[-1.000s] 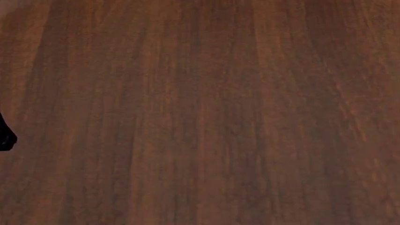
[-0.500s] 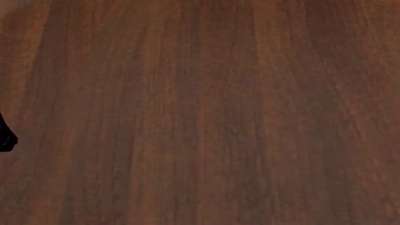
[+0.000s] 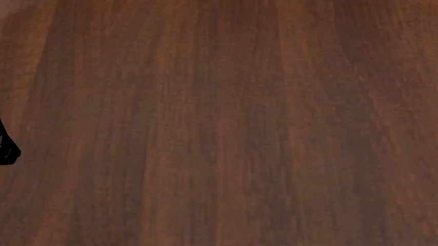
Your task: Put the white mug on the plate.
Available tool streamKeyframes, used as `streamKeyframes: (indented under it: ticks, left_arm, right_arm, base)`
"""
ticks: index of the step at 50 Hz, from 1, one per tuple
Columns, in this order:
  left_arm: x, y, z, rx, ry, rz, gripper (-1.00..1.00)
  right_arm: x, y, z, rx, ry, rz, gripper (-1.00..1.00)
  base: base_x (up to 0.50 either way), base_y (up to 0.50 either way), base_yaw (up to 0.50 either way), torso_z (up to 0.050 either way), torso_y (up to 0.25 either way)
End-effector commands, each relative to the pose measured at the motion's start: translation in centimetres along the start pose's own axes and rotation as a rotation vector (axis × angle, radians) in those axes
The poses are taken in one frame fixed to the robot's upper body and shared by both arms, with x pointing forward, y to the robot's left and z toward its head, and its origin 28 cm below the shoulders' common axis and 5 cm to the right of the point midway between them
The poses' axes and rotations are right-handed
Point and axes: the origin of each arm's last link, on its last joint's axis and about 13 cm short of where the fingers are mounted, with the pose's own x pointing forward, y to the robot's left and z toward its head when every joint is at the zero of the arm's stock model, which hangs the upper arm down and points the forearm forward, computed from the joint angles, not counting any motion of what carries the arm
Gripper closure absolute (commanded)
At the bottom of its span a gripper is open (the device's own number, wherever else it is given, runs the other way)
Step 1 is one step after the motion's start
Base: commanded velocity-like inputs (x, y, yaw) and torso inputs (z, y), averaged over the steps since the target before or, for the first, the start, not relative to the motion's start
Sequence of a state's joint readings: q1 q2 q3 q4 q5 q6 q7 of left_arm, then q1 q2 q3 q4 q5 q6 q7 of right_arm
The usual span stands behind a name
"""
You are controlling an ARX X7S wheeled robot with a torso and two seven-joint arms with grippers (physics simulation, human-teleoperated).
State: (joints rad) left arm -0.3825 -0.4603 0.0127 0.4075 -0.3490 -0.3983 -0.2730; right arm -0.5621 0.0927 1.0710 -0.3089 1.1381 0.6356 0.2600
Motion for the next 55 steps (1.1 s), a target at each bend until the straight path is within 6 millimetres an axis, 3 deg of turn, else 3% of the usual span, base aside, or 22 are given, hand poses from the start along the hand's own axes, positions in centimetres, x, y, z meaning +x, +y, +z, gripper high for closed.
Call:
streamKeyframes:
  ticks: [1,4,6,16,18,19,21,23,25,29,31,37,40,42,48,49,55]
  left_arm:
    - [-0.3,0.0,-0.8,0.000,0.003,0.001,-1.00]
    - [0.0,0.0,-0.1,0.001,0.003,0.001,-1.00]
    - [-0.3,-0.2,-0.8,0.002,0.005,0.000,-1.00]
    - [-0.2,-0.3,-0.7,0.006,0.005,-0.002,-1.00]
    - [0.2,-0.1,0.4,0.006,0.004,-0.003,-1.00]
    - [0.2,-0.2,0.4,0.006,0.005,-0.005,-1.00]
    - [-0.2,-0.3,-0.7,0.006,0.005,-0.006,-1.00]
    - [0.1,-0.3,-0.1,0.006,0.006,-0.007,-1.00]
    - [-0.2,-0.4,-0.9,0.005,0.009,-0.007,-1.00]
    - [-0.3,-0.3,-0.7,0.005,0.006,-0.007,-1.00]
    - [0.1,-0.1,0.3,0.003,0.005,-0.007,-1.00]
    - [-0.5,-0.1,-0.8,0.000,0.005,-0.005,-1.00]
    - [-0.3,0.0,0.1,-0.001,0.005,-0.003,-1.00]
    - [-0.7,-0.1,-0.7,-0.003,0.004,-0.001,-1.00]
    - [-0.6,0.1,0.2,-0.007,0.001,0.000,-1.00]
    - [-0.9,0.0,-0.5,-0.010,0.000,0.000,-1.00]
    - [-1.0,0.1,-0.2,-0.015,-0.002,0.002,-1.00]
  right_arm:
    - [0.8,-0.5,-0.8,-0.022,0.025,-0.032,1.00]
    - [0.9,-0.6,-0.9,-0.020,0.029,-0.032,1.00]
    - [1.0,-0.6,-1.1,-0.019,0.032,-0.033,1.00]
    - [1.2,-1.0,-1.6,-0.001,0.046,-0.031,1.00]
    - [1.2,-1.0,-1.7,0.003,0.047,-0.032,1.00]
    - [1.1,-1.1,-1.7,0.012,0.046,-0.023,-1.00]
    - [0.9,-1.0,-1.7,0.019,0.047,-0.015,-1.00]
    - [0.8,-1.1,-1.8,0.031,0.049,-0.017,-1.00]
    - [0.7,-1.4,-1.8,0.034,0.047,-0.018,-1.00]
    - [0.6,-2.0,-1.7,0.048,0.043,-0.013,-1.00]
    - [0.5,-2.2,-1.7,0.054,0.040,-0.012,-1.00]
    - [-0.2,-2.8,-1.4,0.063,0.023,-0.006,-1.00]
    - [-0.6,-2.8,-1.3,0.061,0.015,0.001,-1.00]
    - [-1.0,-2.7,-1.2,0.055,0.008,0.013,-1.00]
    - [-2.3,-1.5,-1.1,0.009,0.002,0.083,-1.00]
    - [-2.4,-1.3,-1.1,0.003,0.002,0.091,-1.00]
    - [-3.1,0.4,-1.9,-0.055,0.026,0.157,-1.00]
  base:
    - [0.00,0.00,0.00,0.000,0.000]
    - [0.00,0.00,0.00,0.000,0.000]
    - [0.01,0.00,0.00,0.000,0.000]
    - [0.00,0.00,0.00,0.000,0.000]
    - [0.00,0.00,0.00,0.000,0.000]
    - [0.00,0.00,0.00,-0.015,0.000]
    - [0.00,0.00,0.00,0.000,0.000]
    - [0.00,0.00,0.00,0.000,0.000]
    - [0.00,0.00,0.00,0.000,0.000]
    - [0.00,0.00,0.00,0.000,0.000]
    - [0.00,0.00,0.00,0.000,0.000]
    - [0.00,0.00,0.00,0.000,0.000]
    - [0.00,0.00,0.00,0.000,0.000]
    - [0.00,0.00,0.00,0.000,0.000]
    - [0.00,0.00,0.00,0.000,0.000]
    - [0.00,0.00,0.00,0.000,0.000]
    - [0.00,0.00,0.00,0.000,0.000]
